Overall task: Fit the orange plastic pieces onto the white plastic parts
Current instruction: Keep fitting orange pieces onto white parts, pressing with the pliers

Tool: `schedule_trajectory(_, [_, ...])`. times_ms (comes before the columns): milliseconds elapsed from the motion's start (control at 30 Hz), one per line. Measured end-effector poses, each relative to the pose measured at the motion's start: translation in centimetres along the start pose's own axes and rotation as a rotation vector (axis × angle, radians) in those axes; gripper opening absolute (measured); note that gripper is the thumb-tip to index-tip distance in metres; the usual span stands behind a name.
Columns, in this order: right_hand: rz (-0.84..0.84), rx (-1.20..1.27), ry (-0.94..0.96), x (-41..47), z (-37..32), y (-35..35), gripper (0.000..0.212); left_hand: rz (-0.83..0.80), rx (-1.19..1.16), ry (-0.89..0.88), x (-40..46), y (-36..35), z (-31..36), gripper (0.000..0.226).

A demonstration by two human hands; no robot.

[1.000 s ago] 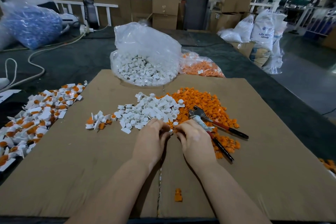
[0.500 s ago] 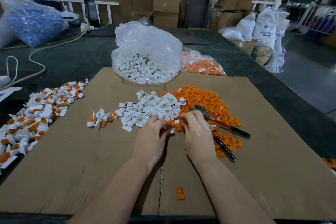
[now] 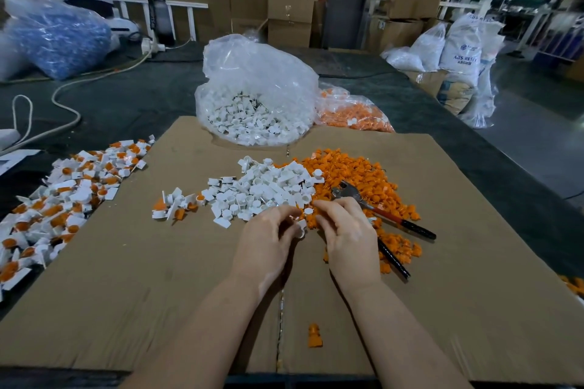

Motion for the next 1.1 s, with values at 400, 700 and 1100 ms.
schedule_trajectory(400, [-0.014, 0.005, -0.017, -0.2, 0.2, 0.1, 0.015, 0.053, -0.091, 0.085, -0.1, 0.4, -1.0, 0.012])
schedule_trajectory(700, [-0.011, -0.047, 0.042, -0.2, -0.8, 0.1, 0.006, 0.078, -0.194, 0.134, -0.3, 0.8, -1.3, 0.017])
schedule_trajectory(1100, [-0.077, -0.118, 0.042, -0.3, -0.7, -0.8, 0.021, -0.071, -0.233, 0.098, -0.4, -0.5, -0.8, 0.008])
Point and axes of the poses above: each hand's wrist, its own x-axis towards the middle knuckle, its own y-axis out of the back of the hand, z = x × y, the point moved 10 cm from there along x, towards the middle knuckle, and after that the axes turned 1 degree about -y, right-handed, at the moved point
